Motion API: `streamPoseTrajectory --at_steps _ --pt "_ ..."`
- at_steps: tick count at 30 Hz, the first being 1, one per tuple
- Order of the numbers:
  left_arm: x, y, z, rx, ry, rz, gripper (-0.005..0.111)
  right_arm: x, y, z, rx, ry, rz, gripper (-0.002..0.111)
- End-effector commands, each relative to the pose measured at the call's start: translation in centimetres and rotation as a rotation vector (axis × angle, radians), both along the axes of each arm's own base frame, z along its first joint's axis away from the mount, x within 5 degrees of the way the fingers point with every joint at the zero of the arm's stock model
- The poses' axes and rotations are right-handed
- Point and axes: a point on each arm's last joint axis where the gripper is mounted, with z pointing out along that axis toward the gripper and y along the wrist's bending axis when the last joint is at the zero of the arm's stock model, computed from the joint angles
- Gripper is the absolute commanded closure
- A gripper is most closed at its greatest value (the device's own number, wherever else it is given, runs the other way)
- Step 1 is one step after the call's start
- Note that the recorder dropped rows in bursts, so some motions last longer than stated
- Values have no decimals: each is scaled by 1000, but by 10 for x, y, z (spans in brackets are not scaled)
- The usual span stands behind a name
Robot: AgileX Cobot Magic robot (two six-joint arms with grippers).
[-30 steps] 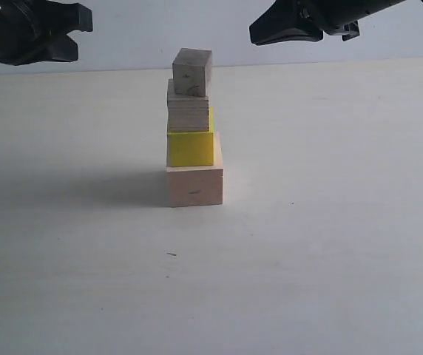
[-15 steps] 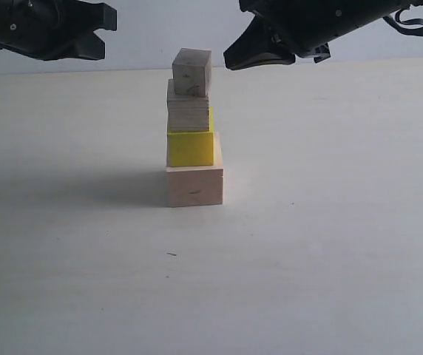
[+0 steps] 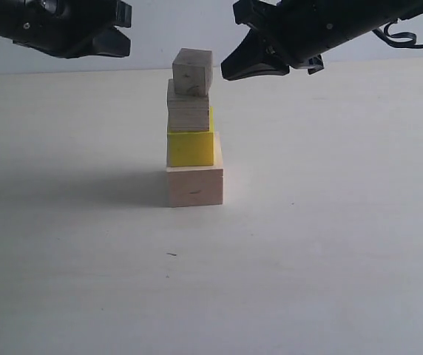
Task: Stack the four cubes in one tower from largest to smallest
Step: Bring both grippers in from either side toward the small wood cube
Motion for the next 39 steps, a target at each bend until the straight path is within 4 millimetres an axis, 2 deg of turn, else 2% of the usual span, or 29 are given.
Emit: streamPoseTrajectory --at_steps 1,8,28,34,39 --pt "2 -6 -2 -50 -7 -56 107 1 1 1 10 -17 2 108" --pt "0 -14 -5 -107 19 -134 107 1 1 1 10 -19 4 108" --pt "-6 -17 -5 -113 32 -217 107 -2 3 3 47 -10 38 108" --pt "-7 -18 -5 -113 35 -228 107 -8 17 2 28 -24 72 108" --pt "-9 -18 -5 -117 46 -245 107 -6 18 2 16 -45 47 108"
